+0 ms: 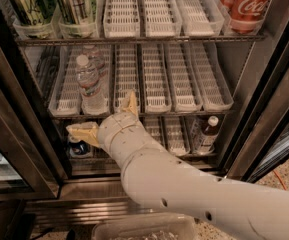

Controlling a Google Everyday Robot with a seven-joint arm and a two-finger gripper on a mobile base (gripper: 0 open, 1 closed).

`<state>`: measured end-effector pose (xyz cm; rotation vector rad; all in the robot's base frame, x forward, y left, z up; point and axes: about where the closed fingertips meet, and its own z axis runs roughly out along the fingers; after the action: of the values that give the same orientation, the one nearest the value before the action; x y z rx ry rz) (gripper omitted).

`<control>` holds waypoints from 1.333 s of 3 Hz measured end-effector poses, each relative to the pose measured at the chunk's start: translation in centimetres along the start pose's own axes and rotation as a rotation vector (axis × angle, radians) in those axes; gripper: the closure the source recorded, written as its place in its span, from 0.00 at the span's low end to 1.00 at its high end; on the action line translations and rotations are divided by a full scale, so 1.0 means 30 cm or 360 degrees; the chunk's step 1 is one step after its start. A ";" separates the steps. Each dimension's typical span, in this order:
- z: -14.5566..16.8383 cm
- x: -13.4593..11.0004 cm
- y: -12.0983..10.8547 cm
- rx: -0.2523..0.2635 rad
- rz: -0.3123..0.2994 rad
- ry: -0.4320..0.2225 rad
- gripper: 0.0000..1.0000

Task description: Pick water bottle from middle shelf of fridge

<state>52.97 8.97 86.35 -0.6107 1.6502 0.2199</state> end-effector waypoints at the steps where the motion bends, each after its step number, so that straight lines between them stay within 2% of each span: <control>1: 0.007 -0.007 0.010 0.0086 -0.0041 -0.0034 0.00; 2: 0.019 -0.032 -0.014 0.0204 -0.0064 -0.0104 0.00; 4: 0.087 -0.094 -0.027 0.0360 -0.0081 -0.0230 0.00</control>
Offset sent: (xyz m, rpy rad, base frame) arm 0.0173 -0.0040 0.0138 0.0014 -0.1751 -0.1773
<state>55.79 10.28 88.75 -0.4536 1.4928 0.0380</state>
